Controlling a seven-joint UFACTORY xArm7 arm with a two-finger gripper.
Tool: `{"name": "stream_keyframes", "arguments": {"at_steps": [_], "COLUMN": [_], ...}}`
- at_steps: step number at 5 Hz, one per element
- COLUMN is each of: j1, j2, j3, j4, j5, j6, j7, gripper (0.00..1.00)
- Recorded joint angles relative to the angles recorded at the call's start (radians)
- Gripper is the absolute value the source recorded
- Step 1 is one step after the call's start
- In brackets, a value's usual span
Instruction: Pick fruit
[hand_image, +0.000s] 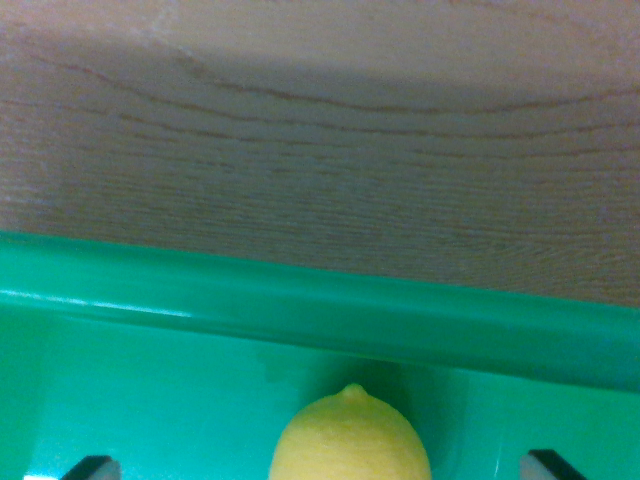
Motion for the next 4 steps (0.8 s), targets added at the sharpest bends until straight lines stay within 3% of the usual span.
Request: {"name": "stream_keyframes", "arguments": {"at_steps": [1, 2, 3, 4], "j1": [0.0000, -0.0012, -0.0012, -0.0023], "j2": [0.000, 0.016, 0.016, 0.031], "j3": [0.000, 0.001, 0.001, 0.001], "j4": [0.000, -0.020, -0.020, -0.038], "j5": [0.0000, 0.0009, 0.0009, 0.0016], "j6": [0.000, -0.033, -0.033, -0.063], "j7": [0.000, -0.005, -0.005, -0.010], "gripper": [0.00, 0.00, 0.00, 0.00]}}
